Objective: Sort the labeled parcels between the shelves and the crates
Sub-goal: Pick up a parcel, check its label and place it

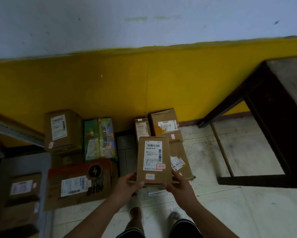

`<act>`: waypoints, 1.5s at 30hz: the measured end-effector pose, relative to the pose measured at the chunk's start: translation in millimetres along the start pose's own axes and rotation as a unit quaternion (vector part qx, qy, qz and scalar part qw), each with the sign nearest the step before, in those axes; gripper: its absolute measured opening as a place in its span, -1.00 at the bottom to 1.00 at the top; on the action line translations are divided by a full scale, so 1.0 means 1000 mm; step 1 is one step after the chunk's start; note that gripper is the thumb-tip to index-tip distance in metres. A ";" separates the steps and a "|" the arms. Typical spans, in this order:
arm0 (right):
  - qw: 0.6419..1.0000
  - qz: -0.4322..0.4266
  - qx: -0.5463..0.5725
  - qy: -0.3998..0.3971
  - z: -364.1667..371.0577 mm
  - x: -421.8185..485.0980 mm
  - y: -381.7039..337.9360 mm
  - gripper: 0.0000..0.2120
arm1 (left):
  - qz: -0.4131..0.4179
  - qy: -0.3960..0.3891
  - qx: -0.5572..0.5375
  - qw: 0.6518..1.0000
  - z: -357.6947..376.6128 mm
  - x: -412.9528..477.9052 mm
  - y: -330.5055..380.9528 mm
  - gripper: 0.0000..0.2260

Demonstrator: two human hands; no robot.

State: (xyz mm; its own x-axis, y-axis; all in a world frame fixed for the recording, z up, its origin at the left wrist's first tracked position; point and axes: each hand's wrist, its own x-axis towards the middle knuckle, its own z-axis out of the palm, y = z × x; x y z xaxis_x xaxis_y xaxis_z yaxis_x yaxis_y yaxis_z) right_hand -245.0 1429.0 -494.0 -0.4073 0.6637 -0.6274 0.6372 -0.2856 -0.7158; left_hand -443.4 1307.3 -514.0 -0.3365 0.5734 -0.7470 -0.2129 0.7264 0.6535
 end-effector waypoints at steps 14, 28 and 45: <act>0.991 -0.010 -0.128 0.032 -0.010 0.232 0.039 -0.61 | 0.036 0.044 -0.017 0.998 0.041 0.208 0.019 -0.67; 0.988 -0.044 -0.147 0.032 -0.082 0.366 0.046 -0.51 | 0.161 0.140 0.278 0.937 0.127 0.356 0.056 -0.57; 0.983 -0.097 -0.107 -0.112 -0.018 0.200 0.023 -0.76 | -0.037 0.293 -0.317 0.901 0.095 0.116 -0.039 -0.82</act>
State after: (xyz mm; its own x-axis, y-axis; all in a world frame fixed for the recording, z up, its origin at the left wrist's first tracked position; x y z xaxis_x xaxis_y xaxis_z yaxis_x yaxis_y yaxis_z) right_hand -299.5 1567.5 -630.4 -0.6533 0.5159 -0.5541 0.6466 -0.0006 -0.7629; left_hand -387.4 1381.6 -637.9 -0.6877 0.0989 -0.7193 -0.6730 0.2850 0.6826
